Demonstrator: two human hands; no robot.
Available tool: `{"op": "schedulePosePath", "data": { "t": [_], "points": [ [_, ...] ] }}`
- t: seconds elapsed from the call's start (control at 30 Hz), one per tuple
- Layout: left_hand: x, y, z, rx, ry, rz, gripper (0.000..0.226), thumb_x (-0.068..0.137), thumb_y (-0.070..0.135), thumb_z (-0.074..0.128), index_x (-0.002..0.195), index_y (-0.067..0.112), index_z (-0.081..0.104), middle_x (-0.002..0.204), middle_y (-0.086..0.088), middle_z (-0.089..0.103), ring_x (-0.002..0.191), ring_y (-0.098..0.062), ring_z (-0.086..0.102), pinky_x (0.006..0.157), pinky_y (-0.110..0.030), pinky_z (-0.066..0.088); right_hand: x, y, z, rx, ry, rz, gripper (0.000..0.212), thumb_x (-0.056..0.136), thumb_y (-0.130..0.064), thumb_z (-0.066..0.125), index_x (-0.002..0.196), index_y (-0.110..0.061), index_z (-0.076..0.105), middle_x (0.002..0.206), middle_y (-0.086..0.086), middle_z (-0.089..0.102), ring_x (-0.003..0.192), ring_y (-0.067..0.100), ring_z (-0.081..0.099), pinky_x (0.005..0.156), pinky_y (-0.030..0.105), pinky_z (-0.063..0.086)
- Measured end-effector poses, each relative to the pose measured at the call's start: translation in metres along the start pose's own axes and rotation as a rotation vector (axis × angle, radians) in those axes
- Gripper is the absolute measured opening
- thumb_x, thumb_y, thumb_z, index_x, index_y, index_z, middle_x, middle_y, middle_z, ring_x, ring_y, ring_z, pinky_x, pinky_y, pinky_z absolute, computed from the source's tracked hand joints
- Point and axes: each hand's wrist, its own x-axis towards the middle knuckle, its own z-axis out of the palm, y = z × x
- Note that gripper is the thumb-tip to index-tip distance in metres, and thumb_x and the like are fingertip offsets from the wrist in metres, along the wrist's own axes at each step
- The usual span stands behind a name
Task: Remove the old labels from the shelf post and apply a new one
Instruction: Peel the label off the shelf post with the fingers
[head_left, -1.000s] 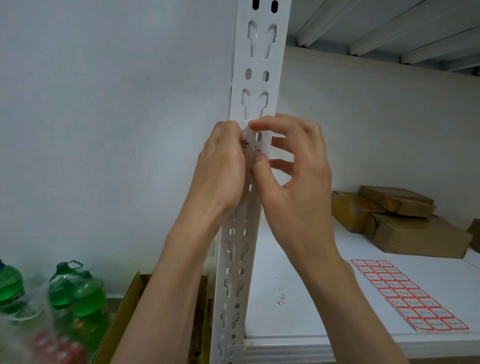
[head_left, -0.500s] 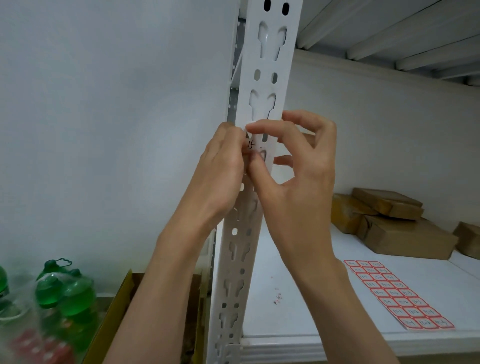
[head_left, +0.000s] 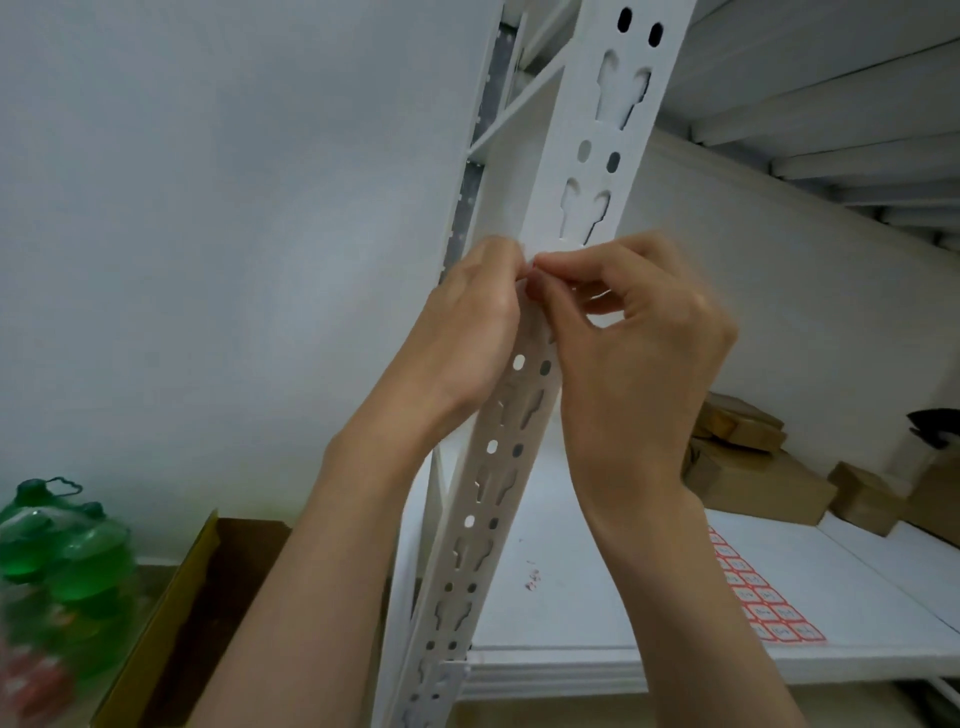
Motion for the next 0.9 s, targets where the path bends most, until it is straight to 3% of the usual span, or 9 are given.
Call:
{"op": "schedulePosePath", "data": {
  "t": [0.2,0.4,0.47,0.57,0.77,0.9],
  "points": [
    [0.005,-0.008,-0.002,0.001,-0.027,-0.003,0.046,0.108,0.032,0.018,0.117,0.007,0.055,0.111,-0.011,0.063,0.101,-0.025,0.058,0.089,-0.039,0.050,0.003,-0.001,0.001,-0.079,-0.031,-0.035,0.008,0.086,-0.018,0.077,0.092,-0.012,0.077,0.090,0.003,0.070,0.083,0.018,0.065,0.072,0.030,0.055],
    [0.005,-0.007,-0.003,-0.045,-0.038,0.002,0.038,0.106,0.035,0.021,0.095,0.024,0.056,0.096,0.002,0.064,0.084,-0.011,0.059,0.072,-0.028,0.044,-0.002,-0.002,0.008,-0.181,-0.032,-0.069,0.005,0.095,-0.019,0.067,0.097,-0.014,0.068,0.096,0.002,0.062,0.089,0.021,0.058,0.068,0.031,0.048],
    [0.006,-0.008,-0.003,-0.049,-0.030,0.000,0.037,0.106,0.034,0.022,0.093,0.023,0.055,0.095,0.002,0.063,0.084,-0.011,0.059,0.073,-0.029,0.045,-0.006,-0.003,0.013,-0.225,-0.013,-0.080,0.006,0.098,-0.016,0.060,0.098,-0.012,0.065,0.096,0.004,0.060,0.089,0.021,0.054,0.067,0.027,0.041],
    [0.006,-0.008,-0.005,-0.038,-0.031,-0.004,0.041,0.106,0.032,0.022,0.107,0.013,0.058,0.104,-0.007,0.065,0.094,-0.022,0.061,0.083,-0.038,0.051,-0.010,-0.002,0.018,-0.238,-0.015,-0.074,0.009,0.100,-0.011,0.054,0.098,-0.007,0.061,0.096,0.009,0.058,0.088,0.022,0.049,0.065,0.026,0.034],
    [0.008,-0.011,-0.008,-0.002,-0.054,-0.003,0.048,0.103,0.033,0.022,0.119,0.003,0.055,0.114,-0.014,0.063,0.106,-0.034,0.057,0.094,-0.049,0.048,-0.009,0.002,0.019,-0.097,-0.031,0.049,0.012,0.098,-0.010,0.044,0.097,-0.006,0.055,0.097,0.008,0.053,0.086,0.015,0.046,0.070,0.015,0.035],
    [0.009,-0.012,-0.008,0.019,-0.060,0.002,0.047,0.105,0.030,0.020,0.122,0.004,0.055,0.115,-0.013,0.063,0.106,-0.033,0.056,0.096,-0.050,0.049,-0.005,0.004,0.010,0.094,-0.011,0.130,0.005,0.099,-0.009,0.054,0.098,-0.008,0.059,0.095,0.006,0.060,0.080,0.009,0.054,0.071,0.011,0.043]
  ]
}}
